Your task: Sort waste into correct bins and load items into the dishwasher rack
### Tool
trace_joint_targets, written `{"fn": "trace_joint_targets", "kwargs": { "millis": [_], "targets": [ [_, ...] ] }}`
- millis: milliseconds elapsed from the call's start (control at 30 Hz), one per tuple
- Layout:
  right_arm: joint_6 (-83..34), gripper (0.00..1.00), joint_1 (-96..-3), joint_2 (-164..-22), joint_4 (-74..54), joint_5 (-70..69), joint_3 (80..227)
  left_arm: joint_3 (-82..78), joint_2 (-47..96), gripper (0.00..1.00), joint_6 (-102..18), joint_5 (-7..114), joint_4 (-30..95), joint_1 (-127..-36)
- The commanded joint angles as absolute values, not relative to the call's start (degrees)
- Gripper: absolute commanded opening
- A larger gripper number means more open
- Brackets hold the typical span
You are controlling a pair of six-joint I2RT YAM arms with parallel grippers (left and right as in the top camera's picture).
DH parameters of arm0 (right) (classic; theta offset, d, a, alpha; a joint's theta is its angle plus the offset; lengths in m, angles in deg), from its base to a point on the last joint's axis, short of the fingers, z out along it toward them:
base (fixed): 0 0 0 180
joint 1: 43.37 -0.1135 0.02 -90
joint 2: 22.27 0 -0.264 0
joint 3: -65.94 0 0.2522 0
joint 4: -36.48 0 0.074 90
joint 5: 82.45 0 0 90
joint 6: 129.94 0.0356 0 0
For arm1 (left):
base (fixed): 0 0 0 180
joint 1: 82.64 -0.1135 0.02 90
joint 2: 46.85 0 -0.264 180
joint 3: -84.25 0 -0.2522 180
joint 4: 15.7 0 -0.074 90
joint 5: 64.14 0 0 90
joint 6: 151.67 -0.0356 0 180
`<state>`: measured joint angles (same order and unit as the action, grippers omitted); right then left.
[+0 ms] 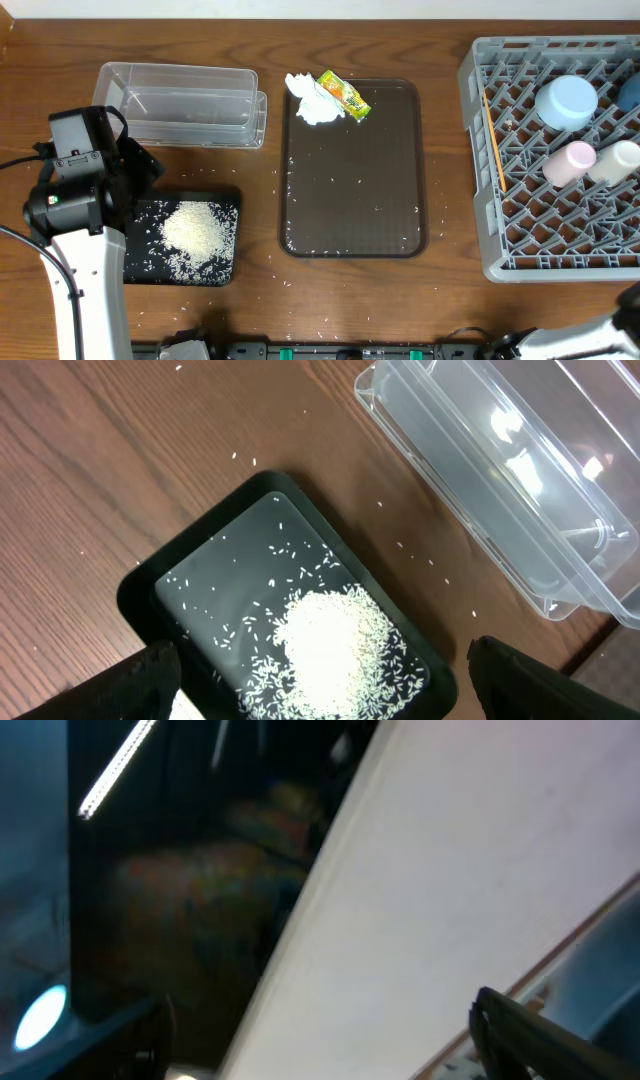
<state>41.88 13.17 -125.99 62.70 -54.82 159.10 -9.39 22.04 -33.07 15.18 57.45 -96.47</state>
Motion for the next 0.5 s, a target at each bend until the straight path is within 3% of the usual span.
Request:
{"fn": "trace_joint_targets", "kwargs": {
  "millis": [0, 267, 300, 367, 400, 467],
  "targets": [
    [31.2, 0.96, 12.3, -117.7, 52.1, -45.2, 159.6, -8.6, 22.1, 0.94, -32.6, 14.9, 57.6, -96.7],
    [-5.3, 0.99, -1.2, -106.9, 21.6, -12.0, 164.4, -8.6, 22.1, 0.94, -32.6, 14.9, 57.6, -96.7],
    [-9.8, 0.85, -3.4, -107.0, 20.7, -9.3, 164.8, -8.6, 22.1, 0.95, -32.6, 14.9, 57.6, -96.7],
    [-16.0, 0.33, -8.2, -108.0, 19.1, -1.1, 164.9, -8.6, 22.1, 0.94, -32.6, 14.9, 57.6, -96.7],
    [-16.6, 0.20, -10.5, -108.9, 18.1, 5.5, 164.9, -8.6, 22.1, 0.94, -32.6, 14.9, 57.6, -96.7],
    [-17.0, 0.14, -13.6, -111.0, 17.1, 14.1, 165.0, -8.6, 22.1, 0.94, -32.6, 14.9, 57.6, -96.7]
  ]
}}
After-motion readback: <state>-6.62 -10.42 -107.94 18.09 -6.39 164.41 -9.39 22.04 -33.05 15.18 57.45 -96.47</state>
